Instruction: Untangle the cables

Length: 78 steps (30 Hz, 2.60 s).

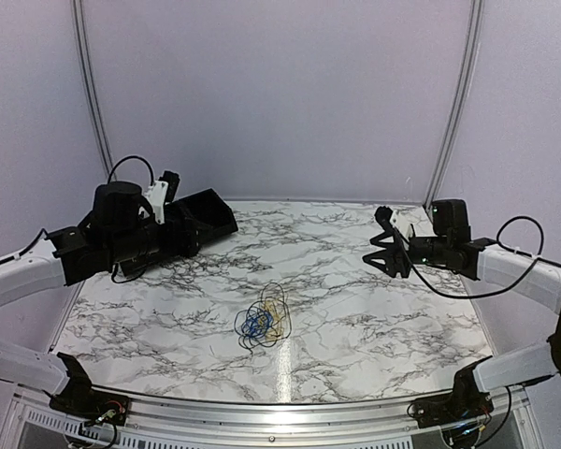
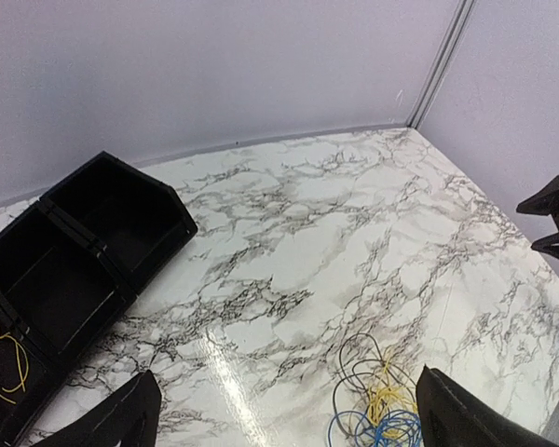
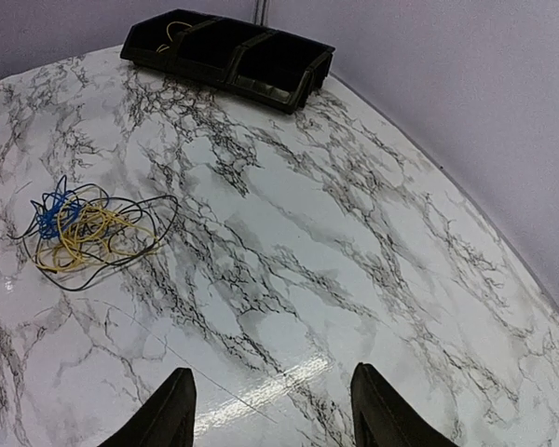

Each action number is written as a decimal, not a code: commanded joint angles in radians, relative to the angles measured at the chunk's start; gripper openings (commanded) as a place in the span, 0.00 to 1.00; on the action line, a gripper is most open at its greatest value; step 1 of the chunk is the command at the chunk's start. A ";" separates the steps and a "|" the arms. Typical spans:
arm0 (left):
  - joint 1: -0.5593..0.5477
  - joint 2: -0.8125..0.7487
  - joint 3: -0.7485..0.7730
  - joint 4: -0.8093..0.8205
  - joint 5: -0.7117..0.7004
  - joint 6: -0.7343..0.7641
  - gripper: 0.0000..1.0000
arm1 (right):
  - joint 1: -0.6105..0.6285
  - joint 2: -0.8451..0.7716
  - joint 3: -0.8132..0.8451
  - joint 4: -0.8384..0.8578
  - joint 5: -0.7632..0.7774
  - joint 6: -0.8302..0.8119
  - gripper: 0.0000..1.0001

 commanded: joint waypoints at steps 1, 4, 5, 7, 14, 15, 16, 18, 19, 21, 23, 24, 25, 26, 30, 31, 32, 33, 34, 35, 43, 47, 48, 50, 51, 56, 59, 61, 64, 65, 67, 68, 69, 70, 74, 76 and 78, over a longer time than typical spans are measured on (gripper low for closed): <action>-0.003 0.021 0.014 0.063 0.010 0.001 0.99 | 0.074 0.049 0.125 -0.139 -0.013 -0.030 0.57; -0.002 0.050 0.101 -0.020 -0.162 0.054 0.99 | 0.217 0.107 0.228 -0.257 0.104 -0.119 0.55; -0.002 0.060 0.118 -0.026 -0.272 0.048 0.99 | 0.260 0.136 0.262 -0.287 0.126 -0.139 0.54; -0.002 0.092 0.125 -0.021 -0.506 0.004 0.99 | 0.298 0.202 0.330 -0.335 0.149 -0.163 0.50; 0.062 0.082 -0.008 0.131 -0.191 0.083 0.92 | 0.405 0.391 0.469 -0.414 0.182 -0.251 0.34; 0.069 0.072 -0.036 0.156 -0.157 0.101 0.87 | 0.421 0.405 0.467 -0.408 0.186 -0.257 0.34; 0.072 0.072 -0.048 0.161 -0.139 0.116 0.83 | 0.436 0.419 0.462 -0.394 0.192 -0.262 0.36; 0.075 0.089 -0.033 0.117 -0.103 0.144 0.78 | 0.468 0.451 0.455 -0.371 0.210 -0.269 0.40; 0.074 0.096 -0.022 0.105 -0.072 0.154 0.77 | 0.486 0.475 0.452 -0.358 0.226 -0.272 0.41; 0.075 0.100 -0.019 0.106 -0.025 0.159 0.77 | 0.522 0.509 0.457 -0.329 0.266 -0.275 0.42; 0.075 0.101 -0.027 0.124 0.015 0.163 0.76 | 0.549 0.547 0.478 -0.305 0.291 -0.265 0.42; 0.075 0.103 -0.031 0.135 0.030 0.162 0.76 | 0.557 0.564 0.494 -0.302 0.297 -0.259 0.42; 0.075 0.106 -0.036 0.142 0.040 0.160 0.76 | 0.561 0.581 0.512 -0.299 0.294 -0.253 0.43; 0.075 0.107 -0.038 0.145 0.048 0.163 0.76 | 0.563 0.594 0.523 -0.290 0.292 -0.245 0.43; 0.075 0.123 -0.044 0.150 0.086 0.179 0.76 | 0.565 0.651 0.573 -0.270 0.302 -0.233 0.43; 0.075 0.128 -0.045 0.153 0.087 0.180 0.76 | 0.565 0.663 0.583 -0.265 0.302 -0.226 0.43; 0.075 0.136 -0.045 0.153 0.088 0.181 0.77 | 0.566 0.676 0.593 -0.260 0.301 -0.221 0.43; 0.075 0.144 -0.045 0.150 0.088 0.181 0.77 | 0.569 0.689 0.603 -0.259 0.301 -0.217 0.43; 0.075 0.153 -0.045 0.152 0.088 0.180 0.77 | 0.571 0.702 0.613 -0.260 0.301 -0.216 0.42; 0.074 0.160 -0.045 0.152 0.088 0.179 0.77 | 0.573 0.715 0.622 -0.266 0.298 -0.217 0.39; 0.066 0.178 -0.010 0.103 0.147 0.095 0.79 | 0.575 0.692 0.632 -0.319 0.238 -0.231 0.21; 0.066 0.127 -0.025 0.106 0.142 0.063 0.80 | 0.576 0.666 0.608 -0.328 0.239 -0.257 0.30; 0.066 0.114 -0.033 0.112 0.139 0.058 0.80 | 0.575 0.670 0.606 -0.325 0.244 -0.259 0.30; 0.066 0.086 -0.062 0.137 0.137 0.048 0.80 | 0.576 0.680 0.611 -0.323 0.248 -0.254 0.30; 0.066 0.080 -0.073 0.151 0.137 0.047 0.80 | 0.575 0.687 0.615 -0.323 0.249 -0.250 0.30; 0.066 0.093 -0.047 0.129 0.145 0.045 0.80 | 0.576 0.704 0.626 -0.336 0.248 -0.267 0.30; 0.066 0.096 -0.046 0.128 0.144 0.025 0.80 | 0.575 0.710 0.623 -0.334 0.256 -0.273 0.30; 0.066 0.094 -0.051 0.133 0.144 0.012 0.80 | 0.576 0.710 0.615 -0.322 0.262 -0.267 0.30; 0.066 0.097 -0.067 0.152 0.146 0.000 0.80 | 0.576 0.717 0.610 -0.311 0.266 -0.261 0.30; 0.066 0.099 -0.072 0.159 0.146 -0.006 0.80 | 0.576 0.721 0.611 -0.312 0.266 -0.260 0.30; 0.066 0.102 -0.076 0.174 0.147 -0.026 0.80 | 0.576 0.729 0.615 -0.313 0.269 -0.257 0.30; 0.066 0.103 -0.074 0.180 0.154 -0.033 0.80 | 0.576 0.734 0.616 -0.314 0.269 -0.256 0.30; 0.066 0.103 -0.072 0.187 0.158 -0.039 0.80 | 0.576 0.737 0.616 -0.312 0.271 -0.256 0.30; 0.066 0.101 -0.070 0.192 0.161 -0.046 0.80 | 0.576 0.741 0.617 -0.313 0.270 -0.255 0.30; 0.066 0.102 -0.074 0.210 0.163 -0.066 0.80 | 0.575 0.748 0.621 -0.304 0.275 -0.251 0.27; 0.066 0.106 -0.078 0.210 0.159 -0.074 0.80 | 0.575 0.750 0.626 -0.302 0.272 -0.243 0.19; 0.066 0.113 -0.086 0.210 0.144 -0.085 0.80 | 0.576 0.747 0.636 -0.308 0.269 -0.233 0.09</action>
